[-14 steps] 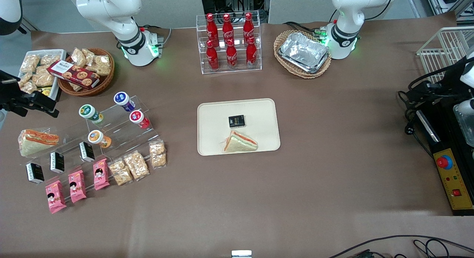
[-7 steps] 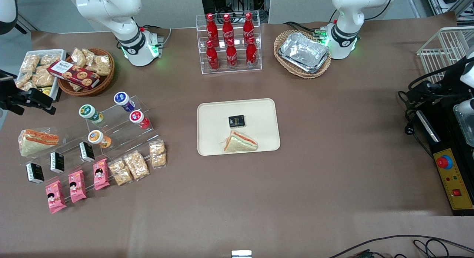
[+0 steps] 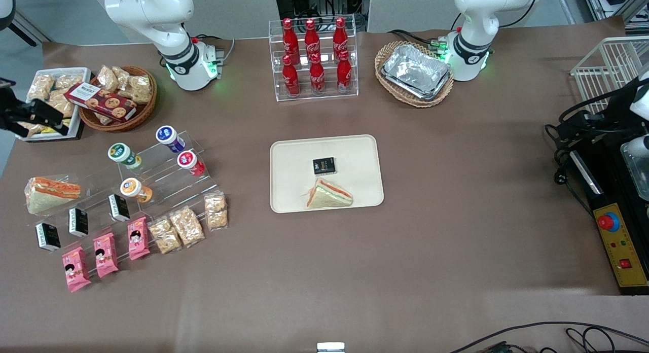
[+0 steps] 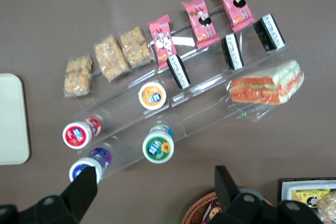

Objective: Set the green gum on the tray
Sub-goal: 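Move the right gripper over the acrylic rack toward the green-lid gum canister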

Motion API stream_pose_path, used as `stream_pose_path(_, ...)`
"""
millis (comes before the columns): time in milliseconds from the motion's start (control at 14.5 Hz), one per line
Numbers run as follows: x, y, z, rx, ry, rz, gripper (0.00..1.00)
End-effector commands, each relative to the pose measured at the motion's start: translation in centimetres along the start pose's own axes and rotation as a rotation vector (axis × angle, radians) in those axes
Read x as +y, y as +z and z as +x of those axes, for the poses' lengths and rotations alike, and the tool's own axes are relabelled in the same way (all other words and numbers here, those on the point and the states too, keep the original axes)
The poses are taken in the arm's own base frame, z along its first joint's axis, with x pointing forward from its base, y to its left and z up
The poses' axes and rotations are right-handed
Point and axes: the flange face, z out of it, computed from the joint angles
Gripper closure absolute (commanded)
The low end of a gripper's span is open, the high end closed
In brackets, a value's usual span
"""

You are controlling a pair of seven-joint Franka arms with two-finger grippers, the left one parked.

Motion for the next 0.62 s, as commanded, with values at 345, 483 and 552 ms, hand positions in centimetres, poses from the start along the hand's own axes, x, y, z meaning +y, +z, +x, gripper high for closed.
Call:
stream_pose_path(345, 0.0, 3.3, -4.4, 0.010, -0.026, 0.002, 0.00)
stream_pose_path(483, -0.3, 4.3, -4.5, 0.002, -0.030, 0.001, 0.00)
stream_pose_path(552, -0.6, 4.7, -4.6, 0.006, -0.034, -0.002, 0.00)
